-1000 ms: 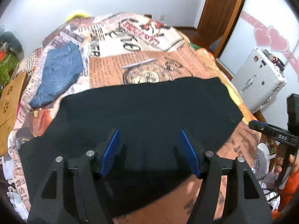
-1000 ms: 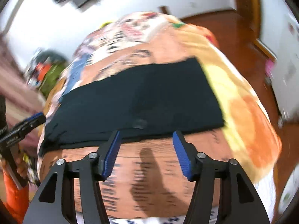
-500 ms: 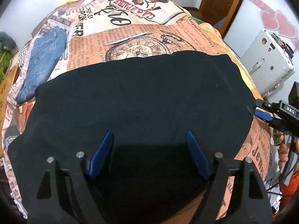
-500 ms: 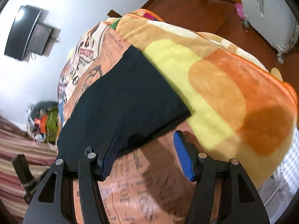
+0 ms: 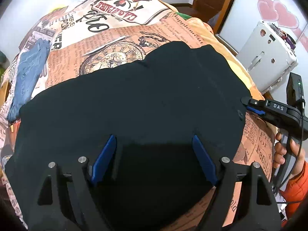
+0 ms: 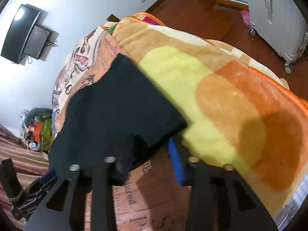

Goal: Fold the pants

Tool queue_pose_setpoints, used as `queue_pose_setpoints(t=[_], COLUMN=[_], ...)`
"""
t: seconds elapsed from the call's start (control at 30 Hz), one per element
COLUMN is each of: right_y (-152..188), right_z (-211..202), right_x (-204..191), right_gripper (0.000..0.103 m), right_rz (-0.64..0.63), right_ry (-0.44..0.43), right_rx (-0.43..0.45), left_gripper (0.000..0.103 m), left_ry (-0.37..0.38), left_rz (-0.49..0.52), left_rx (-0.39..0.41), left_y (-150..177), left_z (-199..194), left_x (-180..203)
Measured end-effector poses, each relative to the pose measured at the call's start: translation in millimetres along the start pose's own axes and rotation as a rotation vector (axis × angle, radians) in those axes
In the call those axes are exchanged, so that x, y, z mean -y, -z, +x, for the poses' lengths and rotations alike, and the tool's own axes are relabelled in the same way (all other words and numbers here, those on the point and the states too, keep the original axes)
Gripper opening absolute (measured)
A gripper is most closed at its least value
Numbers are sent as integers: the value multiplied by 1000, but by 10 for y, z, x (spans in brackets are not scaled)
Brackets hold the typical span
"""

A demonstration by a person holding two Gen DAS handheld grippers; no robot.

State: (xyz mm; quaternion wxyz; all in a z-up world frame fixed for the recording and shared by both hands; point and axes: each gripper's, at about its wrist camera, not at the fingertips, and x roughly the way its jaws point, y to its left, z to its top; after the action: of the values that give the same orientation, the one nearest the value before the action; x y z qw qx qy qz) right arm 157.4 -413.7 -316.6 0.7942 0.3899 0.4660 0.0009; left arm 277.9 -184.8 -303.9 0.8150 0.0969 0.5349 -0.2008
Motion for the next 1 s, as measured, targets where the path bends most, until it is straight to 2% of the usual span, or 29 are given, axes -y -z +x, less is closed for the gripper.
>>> queue_pose_setpoints(t=[0.07,0.23,0.27,0.33,0.43,0.57,0.67,0.9,0.93,1.0], right_y=[-25,-19,-7,23,104,131,73,-101,-111,-120], right_z=[1,-67,-79,-95,-180,-173,-58,187,188,171], right_x=[20,-86,-113,-112,-42,-77,-135,-241,-265,-317], right_gripper=[15,12,16,17,31,42,45,45,43,27], right_rz=[2,-16,-12,23,85,71,54,2,-16,-55], right_ry=[-7,11,12,26,-19,-6,15,85,100,108], right_rx=[1,-4,-16,-54,-59,-55,-53,-26,-20,-5], left_gripper=[81,81,81,81,81,81,81,81,81,81], left_ry=[8,5,5,5,4,8,14,25,26,31], left_rz=[-7,-5,-6,-6,-6,-8,-11,-17,-17,-21], left_rx=[1,7,9,11,15,19,23,32,34,36], left_y=[8,28,32,36,43,49,54,62,66,65], left_z=[-1,-17,-21,-23,-29,-31,-37,-43,-46,-55], left_x=[-15,-11,-11,-9,-9,-15,-20,-33,-35,-42])
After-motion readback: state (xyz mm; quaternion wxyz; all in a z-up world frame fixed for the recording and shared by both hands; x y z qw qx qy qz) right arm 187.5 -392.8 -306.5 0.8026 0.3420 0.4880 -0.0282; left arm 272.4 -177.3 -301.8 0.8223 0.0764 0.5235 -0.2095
